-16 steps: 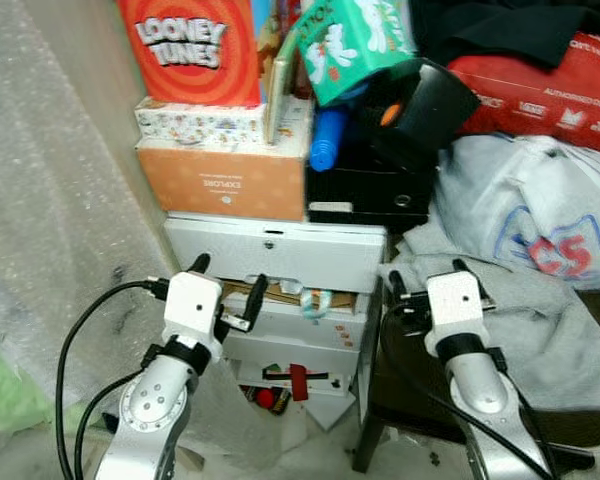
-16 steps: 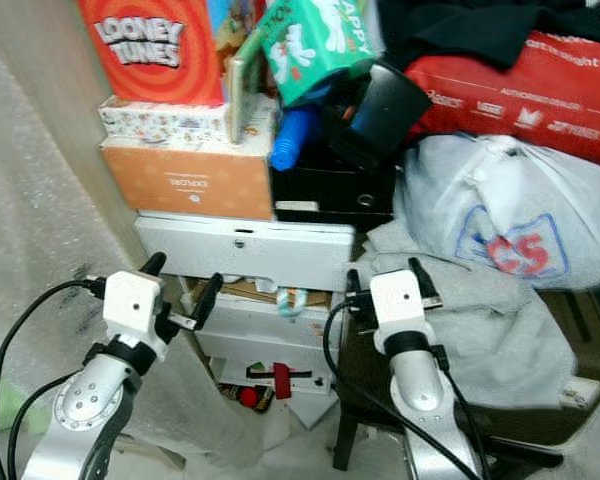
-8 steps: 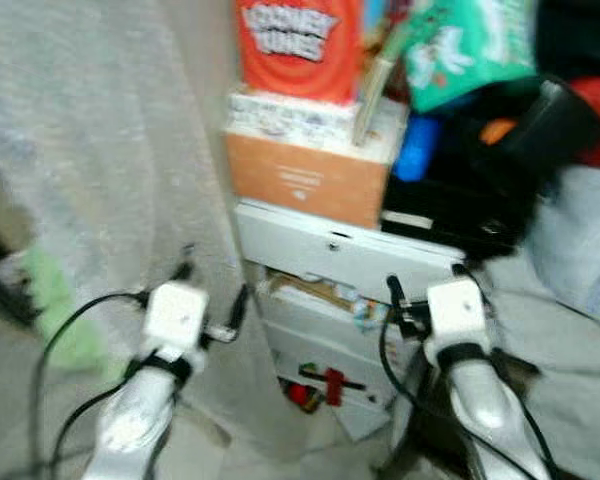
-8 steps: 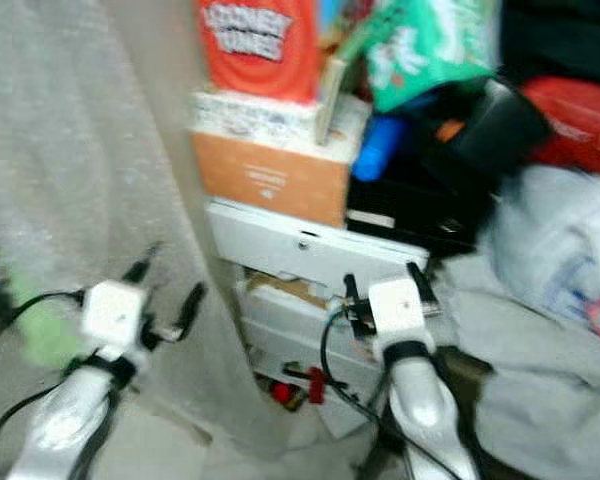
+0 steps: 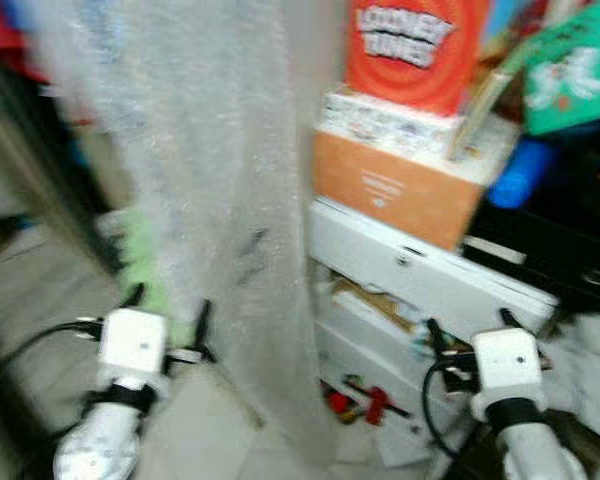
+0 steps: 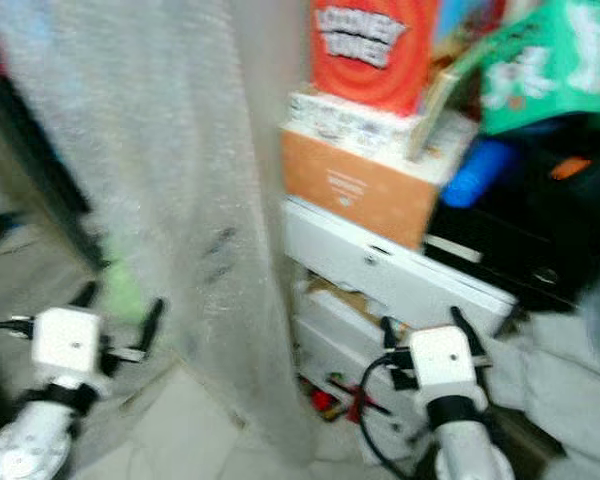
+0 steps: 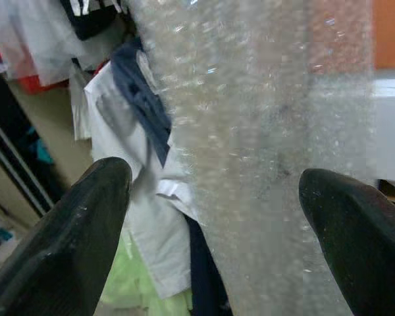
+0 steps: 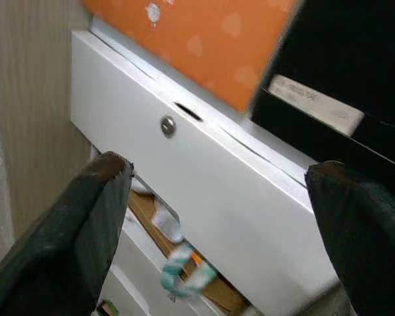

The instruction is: Clean up the room

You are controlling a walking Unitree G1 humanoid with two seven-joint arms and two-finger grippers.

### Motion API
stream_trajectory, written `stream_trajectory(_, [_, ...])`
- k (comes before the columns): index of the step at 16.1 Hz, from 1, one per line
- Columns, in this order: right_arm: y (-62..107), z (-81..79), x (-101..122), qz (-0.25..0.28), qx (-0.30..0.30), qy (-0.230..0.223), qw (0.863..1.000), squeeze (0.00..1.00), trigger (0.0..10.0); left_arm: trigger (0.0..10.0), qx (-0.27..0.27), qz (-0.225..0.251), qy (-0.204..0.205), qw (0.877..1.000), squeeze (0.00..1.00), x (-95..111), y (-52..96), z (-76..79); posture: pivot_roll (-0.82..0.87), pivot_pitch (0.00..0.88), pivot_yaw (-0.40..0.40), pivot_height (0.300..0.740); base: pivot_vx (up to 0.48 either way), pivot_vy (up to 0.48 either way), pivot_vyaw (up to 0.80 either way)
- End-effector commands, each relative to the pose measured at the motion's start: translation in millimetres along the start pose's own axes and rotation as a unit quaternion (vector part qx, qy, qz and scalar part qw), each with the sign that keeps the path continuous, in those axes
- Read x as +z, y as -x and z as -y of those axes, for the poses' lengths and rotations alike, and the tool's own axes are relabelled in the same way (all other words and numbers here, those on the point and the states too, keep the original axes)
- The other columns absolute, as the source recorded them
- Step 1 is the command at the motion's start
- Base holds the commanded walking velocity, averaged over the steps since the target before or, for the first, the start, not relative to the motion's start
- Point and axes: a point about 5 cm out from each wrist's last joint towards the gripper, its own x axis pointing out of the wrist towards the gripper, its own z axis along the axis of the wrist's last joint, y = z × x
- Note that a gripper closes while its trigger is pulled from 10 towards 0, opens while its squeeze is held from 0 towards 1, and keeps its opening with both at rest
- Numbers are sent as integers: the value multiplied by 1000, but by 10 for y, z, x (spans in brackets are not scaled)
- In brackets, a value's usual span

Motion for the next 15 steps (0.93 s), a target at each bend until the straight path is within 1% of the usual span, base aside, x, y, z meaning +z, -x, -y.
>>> stream_trajectory(1, [-39, -1, 40, 6, 0, -5, 1000, 0, 10000, 10000, 0, 5, -10, 1000, 0, 36, -38, -22, -89, 26, 18, 740, 0, 0, 800])
stream_trajectory(3, [-111, -11, 56, 12, 2, -6, 1000, 0, 10000, 10000, 3, 10, -10, 1000, 0, 45, -87, -30, -85, 5, 17, 740, 0, 0, 800])
stream_trajectory(5, [-184, -18, 63, 19, 4, -3, 1000, 0, 10000, 10000, 20, 13, -9, 1000, 0, 42, -138, -71, -80, 0, 14, 740, 0, 0, 800])
stream_trajectory(7, [-301, -16, 89, 30, 4, -1, 1000, 0, 10000, 10000, 31, 18, -8, 999, 0, 34, -220, -88, -80, 0, 9, 740, 0, 0, 800])
stream_trajectory(9, [-406, -13, 133, 45, 4, -1, 999, 0, 10000, 10000, 46, 25, -4, 999, 0, 44, -269, -107, -79, 0, 5, 740, 0, 0, 800])
stream_trajectory(10, [-479, -16, 159, 54, 6, -2, 999, 0, 10000, 10000, 74, 20, 14, 997, 0, 22, -303, -161, -77, 0, 3, 740, 0, 0, 800])
stream_trajectory(11, [-522, -21, 171, 59, 7, -2, 998, 0, 10000, 10000, 86, 15, 27, 996, 0, 2, -328, -181, -76, 0, 2, 740, 0, 0, 800])
stream_trajectory(12, [-594, -27, 202, 67, 7, -6, 998, 0, 10000, 10000, 96, 8, 52, 994, 0, -29, -377, -203, -77, 0, 0, 740, 0, 0, 800])
stream_trajectory(13, [-622, -31, 220, 71, 7, -10, 997, 0, 10000, 10000, 96, 7, 64, 993, 0, -38, -398, -207, -77, 0, 0, 740, 0, 0, 800])
stream_trajectory(15, [-679, -43, 253, 80, 8, -21, 997, 0, 10000, 10000, 80, 11, 97, 992, 0, -25, -457, -178, -74, 0, -2, 740, 0, 0, 800])
